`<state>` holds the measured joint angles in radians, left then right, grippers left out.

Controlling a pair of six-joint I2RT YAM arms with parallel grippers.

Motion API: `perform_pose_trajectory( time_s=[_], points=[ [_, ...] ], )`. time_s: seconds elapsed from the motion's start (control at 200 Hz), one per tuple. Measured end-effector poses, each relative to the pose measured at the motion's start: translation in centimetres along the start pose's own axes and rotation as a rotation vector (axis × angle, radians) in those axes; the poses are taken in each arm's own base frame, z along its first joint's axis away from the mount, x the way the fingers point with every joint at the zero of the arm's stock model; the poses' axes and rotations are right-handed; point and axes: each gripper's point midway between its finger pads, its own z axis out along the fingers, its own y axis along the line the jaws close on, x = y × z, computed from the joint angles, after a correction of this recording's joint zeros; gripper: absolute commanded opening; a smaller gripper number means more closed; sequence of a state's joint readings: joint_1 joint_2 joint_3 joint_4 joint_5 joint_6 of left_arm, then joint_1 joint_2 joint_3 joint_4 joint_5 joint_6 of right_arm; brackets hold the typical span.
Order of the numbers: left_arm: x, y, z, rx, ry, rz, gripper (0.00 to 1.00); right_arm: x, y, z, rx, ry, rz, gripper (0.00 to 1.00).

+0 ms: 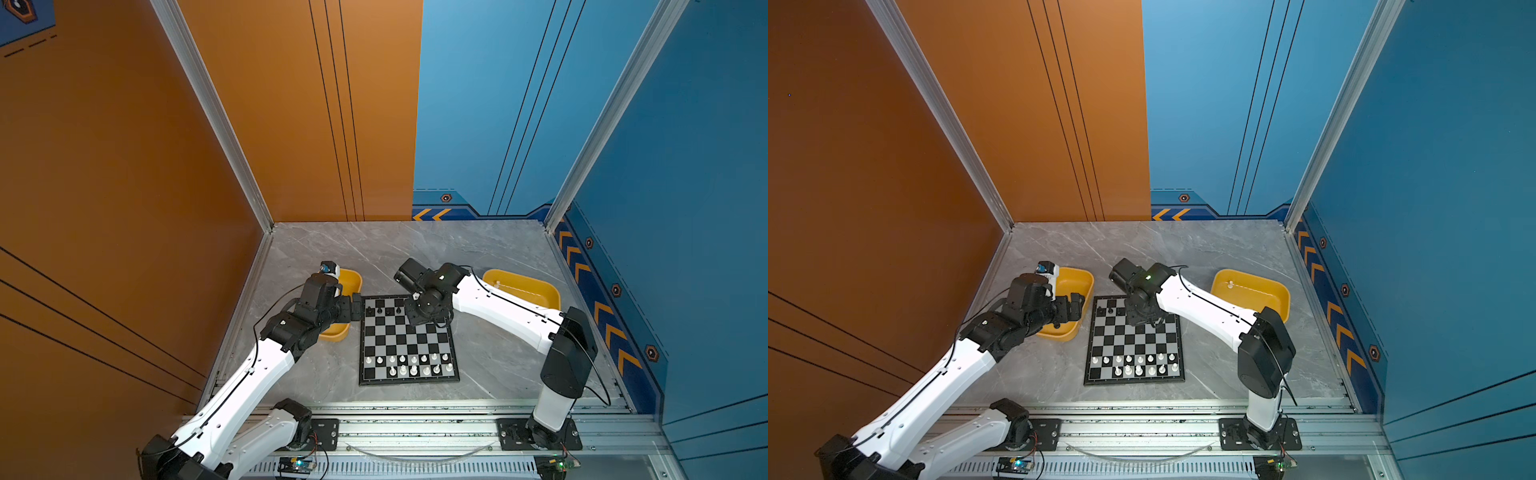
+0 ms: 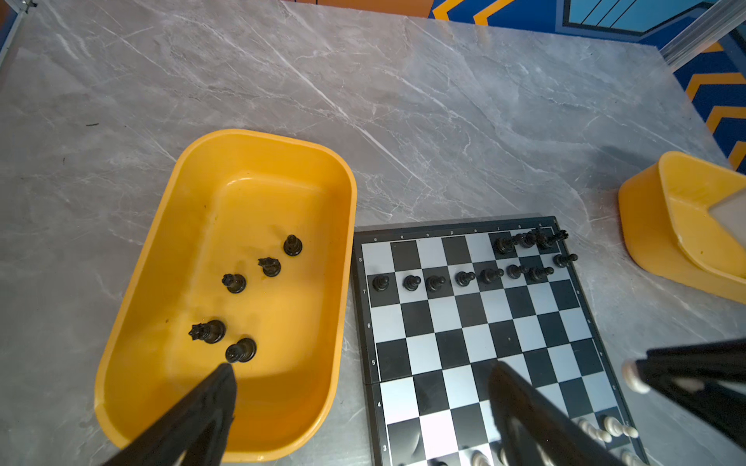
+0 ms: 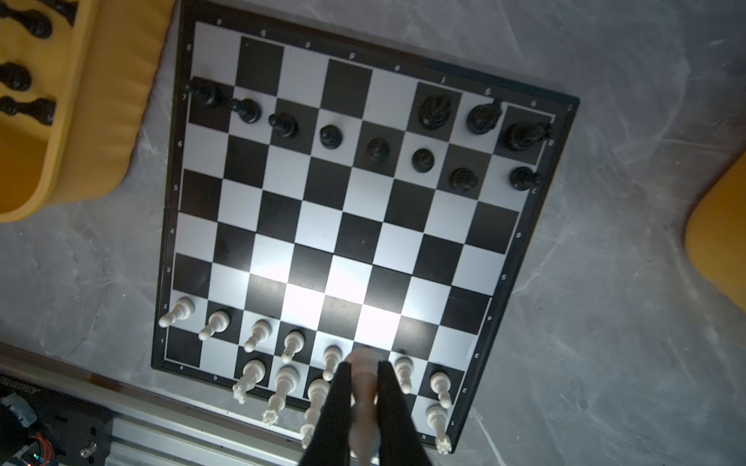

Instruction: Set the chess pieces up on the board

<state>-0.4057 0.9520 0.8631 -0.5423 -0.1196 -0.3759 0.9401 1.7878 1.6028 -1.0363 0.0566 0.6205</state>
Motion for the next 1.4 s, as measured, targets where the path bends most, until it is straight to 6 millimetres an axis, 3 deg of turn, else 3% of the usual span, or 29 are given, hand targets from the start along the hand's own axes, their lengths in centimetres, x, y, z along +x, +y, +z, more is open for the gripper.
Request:
perform_pose_trajectory(
  time_s=[0.22,0.481,0.786,1.402],
  points=[
    [1.2,2.2,-0.6,-0.025,0.014,-0.066,0.98,3.5,4.1,0.1,-0.032,0.011,-0.092,0.08],
    [1.6,2.9,-1.2,-0.022,0.014,-0.105,0.98,4.2,6.4,0.1,-0.060,-0.018,-0.135,0.08],
    [1.8,2.9,-1.7,-0.010,0.001,-0.111,0.98,6.7,10.1,3.4,-0.044,0.036,-0.247,0.08],
    [1.9,3.0,-2.9,-0.002,-0.021,-0.113,0.98,8.7,12.1,7.5,-0.059,0.137,-0.283,0.09]
  ],
)
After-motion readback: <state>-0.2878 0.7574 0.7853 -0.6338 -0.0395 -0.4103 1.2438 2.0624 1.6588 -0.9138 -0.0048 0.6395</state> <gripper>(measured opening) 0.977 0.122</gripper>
